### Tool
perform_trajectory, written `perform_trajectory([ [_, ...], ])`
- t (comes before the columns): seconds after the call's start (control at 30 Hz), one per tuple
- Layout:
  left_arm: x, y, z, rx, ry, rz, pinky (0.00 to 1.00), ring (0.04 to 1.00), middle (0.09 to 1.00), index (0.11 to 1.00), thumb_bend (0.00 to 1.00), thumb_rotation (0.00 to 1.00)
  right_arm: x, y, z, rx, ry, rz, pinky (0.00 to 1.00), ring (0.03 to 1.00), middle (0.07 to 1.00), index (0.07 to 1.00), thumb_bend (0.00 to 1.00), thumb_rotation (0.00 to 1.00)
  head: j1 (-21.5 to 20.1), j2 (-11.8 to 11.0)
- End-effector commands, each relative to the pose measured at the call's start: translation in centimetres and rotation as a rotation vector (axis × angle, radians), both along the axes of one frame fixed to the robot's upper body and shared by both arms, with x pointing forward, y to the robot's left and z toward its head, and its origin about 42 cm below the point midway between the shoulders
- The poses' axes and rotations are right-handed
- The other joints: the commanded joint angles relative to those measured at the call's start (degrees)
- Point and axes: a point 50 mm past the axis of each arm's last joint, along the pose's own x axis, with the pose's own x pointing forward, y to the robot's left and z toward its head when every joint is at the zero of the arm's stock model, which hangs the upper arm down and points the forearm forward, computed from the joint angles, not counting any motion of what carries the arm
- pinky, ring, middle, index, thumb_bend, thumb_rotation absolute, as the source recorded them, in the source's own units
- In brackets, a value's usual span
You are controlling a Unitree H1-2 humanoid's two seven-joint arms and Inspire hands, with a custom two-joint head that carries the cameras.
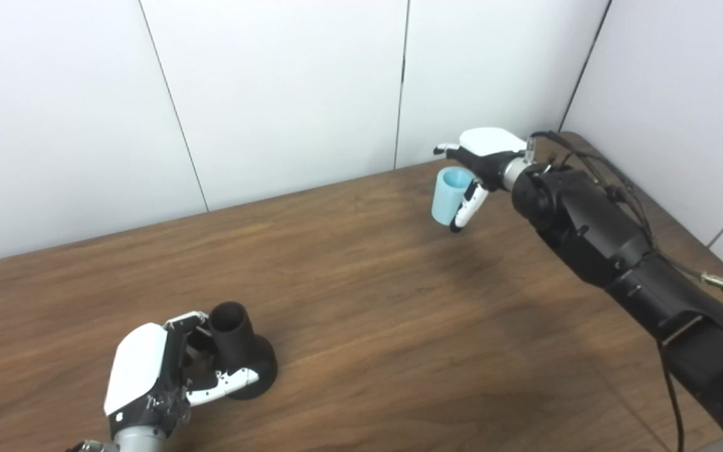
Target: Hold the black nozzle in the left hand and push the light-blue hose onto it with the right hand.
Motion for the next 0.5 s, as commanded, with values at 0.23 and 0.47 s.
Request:
perform_trajectory([
  [0.23,-0.5,-0.4,-0.4,0.036,0.021,0.003,0.49,0.581,0.47,0.499,0.52,0.0,0.8,-1.0,2.4,0.02,-0.067,-0.014,0.95,0.925,0.843,0.844,1.0,0.25,0.8,0.2],
  [0.47,-0.4,-0.3,-0.4,0.042,0.017,0.001,0.5,0.58,0.467,0.5,0.52,0.0,1.0,-1.3,1.9,0.011,-0.061,-0.024,0.95,0.925,0.836,0.835,0.98,0.23,0.8,0.4],
])
